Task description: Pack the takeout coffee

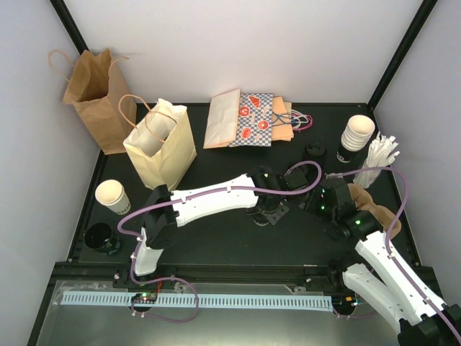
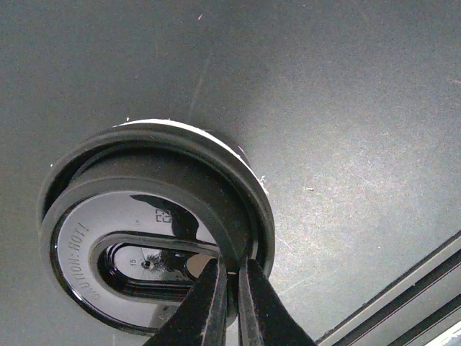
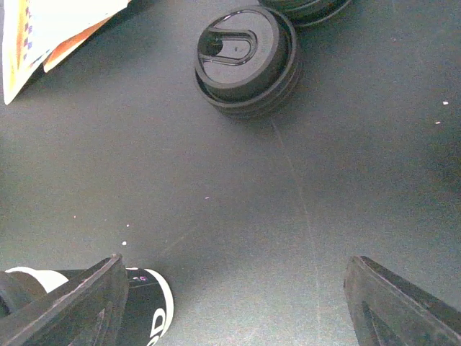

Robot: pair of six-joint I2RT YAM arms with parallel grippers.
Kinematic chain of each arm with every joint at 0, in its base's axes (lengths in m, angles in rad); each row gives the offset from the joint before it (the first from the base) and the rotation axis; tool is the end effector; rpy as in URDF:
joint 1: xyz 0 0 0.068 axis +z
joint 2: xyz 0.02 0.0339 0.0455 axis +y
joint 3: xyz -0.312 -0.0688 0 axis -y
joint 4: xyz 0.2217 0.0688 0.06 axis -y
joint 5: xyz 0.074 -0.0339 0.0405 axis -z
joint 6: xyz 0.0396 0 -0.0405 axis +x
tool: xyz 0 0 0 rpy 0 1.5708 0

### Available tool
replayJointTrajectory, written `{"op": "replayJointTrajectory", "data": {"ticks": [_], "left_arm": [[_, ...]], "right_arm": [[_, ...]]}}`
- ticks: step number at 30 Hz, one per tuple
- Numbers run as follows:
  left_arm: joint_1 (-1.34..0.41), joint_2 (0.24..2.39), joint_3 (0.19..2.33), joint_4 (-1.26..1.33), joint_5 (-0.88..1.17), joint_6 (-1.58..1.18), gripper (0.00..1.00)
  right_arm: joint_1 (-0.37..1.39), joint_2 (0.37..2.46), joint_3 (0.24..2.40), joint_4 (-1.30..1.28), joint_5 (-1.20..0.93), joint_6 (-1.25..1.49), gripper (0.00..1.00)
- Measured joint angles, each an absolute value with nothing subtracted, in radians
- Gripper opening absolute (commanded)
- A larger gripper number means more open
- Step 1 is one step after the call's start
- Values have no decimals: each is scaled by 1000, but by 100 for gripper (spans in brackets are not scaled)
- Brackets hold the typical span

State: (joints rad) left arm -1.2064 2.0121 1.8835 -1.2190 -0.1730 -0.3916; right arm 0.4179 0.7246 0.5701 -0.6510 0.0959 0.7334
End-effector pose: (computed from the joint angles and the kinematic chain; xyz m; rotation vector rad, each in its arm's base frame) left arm 0.1510 -0.3768 0.3165 1.1085 2.6389 -0.0568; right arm 0.0868 0.0344 0.2637 0.4255 2.3779 0.4320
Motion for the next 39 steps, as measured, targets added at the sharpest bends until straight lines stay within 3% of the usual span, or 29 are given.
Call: {"op": "replayJointTrajectory", "data": {"ticks": [15,27,34,39], "left_arm": [[-1206,2027,1898,-1220,-168,-384,9],[-1206,2032,1938,-1228,-160,-377,23],[-1206,2028,1978,-1241,-169,-382,41],[-1199,1936,1931,-1220,-199,-403,42]], "right_arm": [[416,710,558,-650,95,747,85],[414,710,558,-634,83,747,85],[414,722,558,-628,32,726,85],[414,778,579,-633,-53,672,88]]}}
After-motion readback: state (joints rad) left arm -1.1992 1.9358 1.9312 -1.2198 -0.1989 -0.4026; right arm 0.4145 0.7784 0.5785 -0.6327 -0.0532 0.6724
